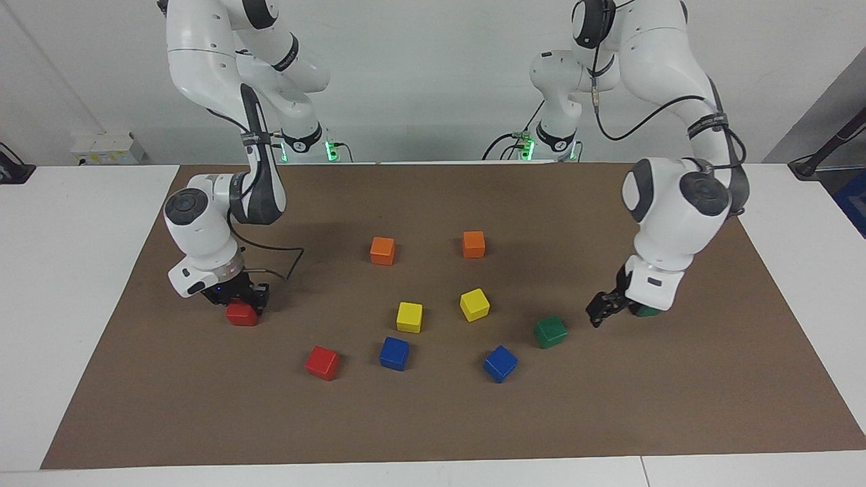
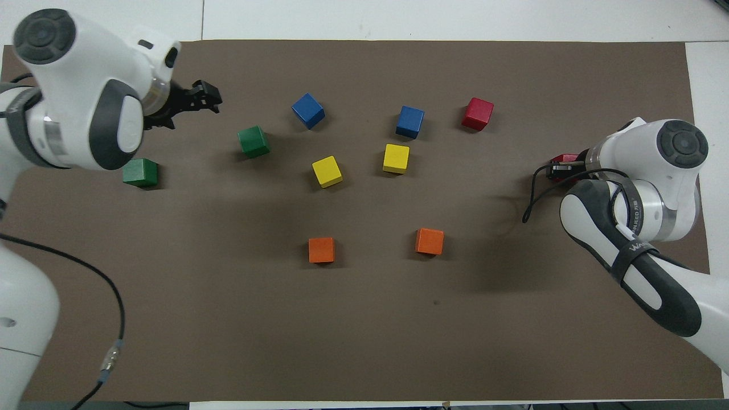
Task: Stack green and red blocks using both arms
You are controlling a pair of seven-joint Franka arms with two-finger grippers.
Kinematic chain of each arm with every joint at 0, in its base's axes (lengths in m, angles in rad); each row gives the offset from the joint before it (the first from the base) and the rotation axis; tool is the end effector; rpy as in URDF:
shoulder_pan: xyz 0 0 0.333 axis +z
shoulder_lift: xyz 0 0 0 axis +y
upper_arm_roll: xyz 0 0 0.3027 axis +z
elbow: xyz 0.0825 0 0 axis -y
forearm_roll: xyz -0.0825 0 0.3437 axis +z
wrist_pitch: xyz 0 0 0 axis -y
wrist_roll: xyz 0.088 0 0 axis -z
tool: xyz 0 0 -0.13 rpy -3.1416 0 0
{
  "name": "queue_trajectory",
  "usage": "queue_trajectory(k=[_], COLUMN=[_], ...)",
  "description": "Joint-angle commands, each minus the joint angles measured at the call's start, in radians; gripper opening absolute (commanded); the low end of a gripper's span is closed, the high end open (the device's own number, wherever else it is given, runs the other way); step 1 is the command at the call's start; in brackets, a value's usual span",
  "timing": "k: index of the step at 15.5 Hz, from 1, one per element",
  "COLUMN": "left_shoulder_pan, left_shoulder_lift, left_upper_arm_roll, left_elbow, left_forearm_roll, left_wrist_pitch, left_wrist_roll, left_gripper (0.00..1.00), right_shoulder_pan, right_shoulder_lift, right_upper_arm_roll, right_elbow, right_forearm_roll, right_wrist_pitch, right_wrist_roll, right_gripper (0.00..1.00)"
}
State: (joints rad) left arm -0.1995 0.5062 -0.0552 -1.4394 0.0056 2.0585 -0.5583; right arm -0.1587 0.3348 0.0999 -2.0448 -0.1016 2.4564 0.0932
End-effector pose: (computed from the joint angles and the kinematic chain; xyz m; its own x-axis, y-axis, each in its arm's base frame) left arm 0.6510 -0.1627 0.3898 0.9480 0.3068 0.0847 0.3007 -0.9505 0.0783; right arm 0.5710 -0.0364 0.2781 0.9934 -0.0811 0.0812 -0.0837 -0.9960 0.0301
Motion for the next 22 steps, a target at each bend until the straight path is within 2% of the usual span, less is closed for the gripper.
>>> queue_trajectory(k=[1,3,5,6,7,9,13,14,15,16,19,20,22], left_shoulder_pan=[-0.083,-0.089,-0.09,-0.09,-0.087,-0.086,-0.118,-0.115,-0.11,-0.106,-0.077,-0.06,0.003], left_shoulder_lift=[0.146,0.127,0.083,0.066,0.063,0.055,0.005,0.005,0.005,0.006,0.011,-0.027,-0.168], left_upper_arm_roll=[0.029,0.029,0.029,0.029,0.029,0.029,0.028,0.028,0.026,0.028,0.028,0.029,0.029], left_elbow=[0.166,0.104,-0.04,-0.091,-0.107,-0.127,-0.277,-0.273,-0.262,-0.239,-0.089,-0.087,-0.189], left_forearm_roll=[0.052,0.083,0.091,0.091,0.096,0.097,0.094,0.094,0.08,0.071,0.08,0.073,0.068], left_wrist_pitch=[-0.018,0.033,0.147,0.184,0.199,0.207,0.282,0.273,0.255,0.209,-0.05,-0.105,-0.165], left_wrist_roll=[-0.156,-0.157,-0.163,-0.161,-0.158,-0.157,-0.163,-0.163,-0.164,-0.158,-0.125,-0.05,0.119], left_gripper=[1.0,1.0,1.0,1.0,1.0,1.0,1.0,0.88,0.39,0.0,0.0,0.0,0.0], right_shoulder_pan=[0.008,0.049,0.099,0.12,0.157,0.211,0.269,0.272,0.275,0.292,0.309,0.312,0.314], right_shoulder_lift=[-0.008,-0.005,0.045,0.065,0.081,0.108,0.266,0.308,0.335,0.354,0.427,0.456,0.483], right_upper_arm_roll=[0.011,0.009,0.009,0.011,0.011,0.011,0.011,0.011,0.011,0.009,0.004,0.004,0.006], right_elbow=[0.014,0.157,0.369,0.438,0.486,0.509,0.699,0.744,0.77,0.791,0.883,0.92,0.942], right_forearm_roll=[-0.007,-0.009,-0.023,-0.035,-0.041,-0.043,-0.046,-0.046,-0.046,-0.047,-0.05,-0.053,-0.059], right_wrist_pitch=[-0.031,-0.234,-0.449,-0.511,-0.539,-0.539,-0.537,-0.534,-0.531,-0.531,-0.524,-0.522,-0.496], right_wrist_roll=[-0.004,-0.001,0.058,0.116,0.172,0.267,0.399,0.416,0.43,0.442,0.453,0.454,0.454], right_gripper=[1.0,1.0,1.0,1.0,1.0,1.0,1.0,1.0,1.0,1.0,1.0,1.0,1.0])
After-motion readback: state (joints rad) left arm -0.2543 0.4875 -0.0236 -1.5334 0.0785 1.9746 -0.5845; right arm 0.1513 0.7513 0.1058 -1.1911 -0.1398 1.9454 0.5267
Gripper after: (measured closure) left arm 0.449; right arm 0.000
